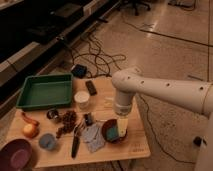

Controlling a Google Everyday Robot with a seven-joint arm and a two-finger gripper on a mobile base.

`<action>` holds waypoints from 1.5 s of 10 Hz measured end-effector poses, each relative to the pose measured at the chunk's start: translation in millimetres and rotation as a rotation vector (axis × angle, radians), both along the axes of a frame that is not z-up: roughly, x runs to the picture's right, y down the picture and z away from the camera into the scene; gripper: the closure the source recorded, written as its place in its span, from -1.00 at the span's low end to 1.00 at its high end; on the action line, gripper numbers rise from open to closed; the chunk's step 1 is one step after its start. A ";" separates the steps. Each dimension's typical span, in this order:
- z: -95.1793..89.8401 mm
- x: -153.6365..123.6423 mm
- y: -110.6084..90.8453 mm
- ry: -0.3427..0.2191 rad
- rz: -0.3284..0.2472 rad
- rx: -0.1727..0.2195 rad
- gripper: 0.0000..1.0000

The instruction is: Place towel in metal cup

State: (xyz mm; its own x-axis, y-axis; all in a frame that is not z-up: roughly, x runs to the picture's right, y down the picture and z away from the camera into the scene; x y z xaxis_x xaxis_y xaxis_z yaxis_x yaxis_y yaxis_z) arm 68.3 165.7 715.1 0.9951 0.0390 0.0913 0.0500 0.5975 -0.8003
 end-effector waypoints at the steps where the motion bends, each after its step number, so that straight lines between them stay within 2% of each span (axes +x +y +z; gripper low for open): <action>1: -2.5 -8.7 -1.4 -0.023 -0.016 0.023 -0.60; 4: -5.5 -62.7 -11.6 -0.098 -0.057 0.092 -0.60; 6: -3.1 -119.7 -18.5 -0.171 -0.080 0.151 -0.60; 12: -1.6 -118.1 -16.9 -0.167 -0.089 0.150 -0.60; 13: 0.6 -121.3 -11.1 -0.177 -0.103 0.160 -0.60; 15: 7.9 -136.7 14.4 -0.199 -0.131 0.180 -0.60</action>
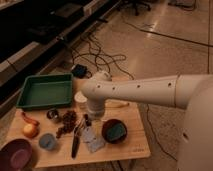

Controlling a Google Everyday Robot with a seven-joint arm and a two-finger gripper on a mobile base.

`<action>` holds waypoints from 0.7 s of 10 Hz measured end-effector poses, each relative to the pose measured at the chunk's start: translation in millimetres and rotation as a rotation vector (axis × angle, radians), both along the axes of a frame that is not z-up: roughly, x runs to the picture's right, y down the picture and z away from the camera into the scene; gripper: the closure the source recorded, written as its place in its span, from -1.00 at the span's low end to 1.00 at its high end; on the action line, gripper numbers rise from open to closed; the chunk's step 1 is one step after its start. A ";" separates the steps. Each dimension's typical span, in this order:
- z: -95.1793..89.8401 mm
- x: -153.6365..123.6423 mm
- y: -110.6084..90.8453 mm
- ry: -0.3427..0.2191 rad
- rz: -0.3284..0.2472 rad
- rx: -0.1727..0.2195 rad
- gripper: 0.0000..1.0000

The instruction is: Place towel in metal cup

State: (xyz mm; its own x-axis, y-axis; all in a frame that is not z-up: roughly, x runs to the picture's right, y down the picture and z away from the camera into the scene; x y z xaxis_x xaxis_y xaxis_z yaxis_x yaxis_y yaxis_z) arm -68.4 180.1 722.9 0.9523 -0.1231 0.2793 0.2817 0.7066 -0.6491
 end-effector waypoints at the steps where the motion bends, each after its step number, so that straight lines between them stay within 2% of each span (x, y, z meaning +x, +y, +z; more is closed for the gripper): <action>1: 4.0 -12.1 17.9 -0.021 -0.019 0.007 -0.60; 2: 9.1 -28.7 40.9 -0.051 -0.044 0.007 -0.60; 4: 22.7 -38.0 62.3 -0.069 -0.070 -0.003 -0.60; 7: 33.1 -36.0 74.8 -0.024 -0.108 -0.015 -0.60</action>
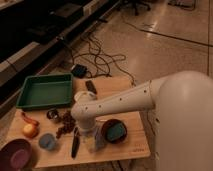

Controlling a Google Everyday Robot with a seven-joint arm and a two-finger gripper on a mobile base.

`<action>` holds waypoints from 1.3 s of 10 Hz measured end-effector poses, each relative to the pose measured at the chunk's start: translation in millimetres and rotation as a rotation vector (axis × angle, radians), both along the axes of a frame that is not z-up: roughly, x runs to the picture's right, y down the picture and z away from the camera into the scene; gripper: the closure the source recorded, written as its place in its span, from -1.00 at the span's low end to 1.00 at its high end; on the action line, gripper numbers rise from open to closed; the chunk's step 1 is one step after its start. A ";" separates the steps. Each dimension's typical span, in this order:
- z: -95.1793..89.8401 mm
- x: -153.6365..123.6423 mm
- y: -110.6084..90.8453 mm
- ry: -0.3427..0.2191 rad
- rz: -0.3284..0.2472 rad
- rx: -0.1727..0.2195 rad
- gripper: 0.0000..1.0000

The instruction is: Place towel in metal cup

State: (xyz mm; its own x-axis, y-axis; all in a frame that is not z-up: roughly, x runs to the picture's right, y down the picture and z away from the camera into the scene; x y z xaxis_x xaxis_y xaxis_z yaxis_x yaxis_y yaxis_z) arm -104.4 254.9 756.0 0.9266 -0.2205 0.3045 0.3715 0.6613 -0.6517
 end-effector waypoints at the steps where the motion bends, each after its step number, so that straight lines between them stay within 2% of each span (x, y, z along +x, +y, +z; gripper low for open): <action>1: 2.1 3.2 3.7 0.018 -0.009 -0.002 -0.60; 3: 6.7 11.0 9.9 0.040 -0.026 0.005 -0.60; 8: 18.0 27.0 18.9 0.013 -0.050 0.043 -0.60; 9: 20.5 28.1 21.9 0.013 -0.052 0.040 -0.60; 10: 23.0 29.4 23.9 0.014 -0.050 0.036 -0.54; 13: 31.5 33.5 31.1 -0.028 -0.011 -0.044 0.04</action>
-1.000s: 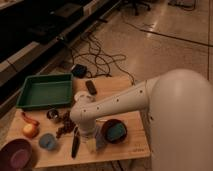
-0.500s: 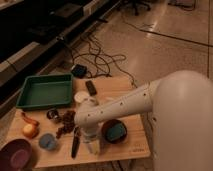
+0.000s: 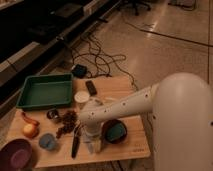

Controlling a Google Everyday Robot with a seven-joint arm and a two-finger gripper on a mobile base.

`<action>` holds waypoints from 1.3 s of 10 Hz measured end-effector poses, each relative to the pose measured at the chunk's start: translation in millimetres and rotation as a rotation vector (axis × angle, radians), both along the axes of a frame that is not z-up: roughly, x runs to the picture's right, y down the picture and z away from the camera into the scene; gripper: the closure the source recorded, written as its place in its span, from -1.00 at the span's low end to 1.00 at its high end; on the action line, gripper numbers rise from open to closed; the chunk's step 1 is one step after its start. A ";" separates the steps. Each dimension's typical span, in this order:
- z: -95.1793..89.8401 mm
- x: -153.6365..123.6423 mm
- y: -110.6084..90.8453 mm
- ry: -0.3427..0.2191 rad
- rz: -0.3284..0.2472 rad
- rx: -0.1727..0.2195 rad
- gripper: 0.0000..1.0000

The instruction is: Place towel in metal cup

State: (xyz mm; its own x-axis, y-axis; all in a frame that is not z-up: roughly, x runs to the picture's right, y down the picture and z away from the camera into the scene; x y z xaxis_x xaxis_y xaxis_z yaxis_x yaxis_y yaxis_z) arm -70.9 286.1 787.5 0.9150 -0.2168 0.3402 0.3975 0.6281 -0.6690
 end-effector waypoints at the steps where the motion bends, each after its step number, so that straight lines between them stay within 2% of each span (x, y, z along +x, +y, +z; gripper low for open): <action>1: -1.3 -1.6 -1.1 -0.002 -0.005 0.002 0.25; 3: -3.1 -2.4 -6.2 0.002 0.001 0.003 0.69; 5: -5.7 2.2 -2.4 0.008 -0.006 -0.004 0.98; 7: -5.4 3.0 -3.0 0.008 -0.005 -0.005 1.00; 10: -15.6 -5.6 -36.0 -0.053 0.018 -0.024 1.00; 13: -55.7 -21.1 -107.4 -0.118 0.025 -0.025 1.00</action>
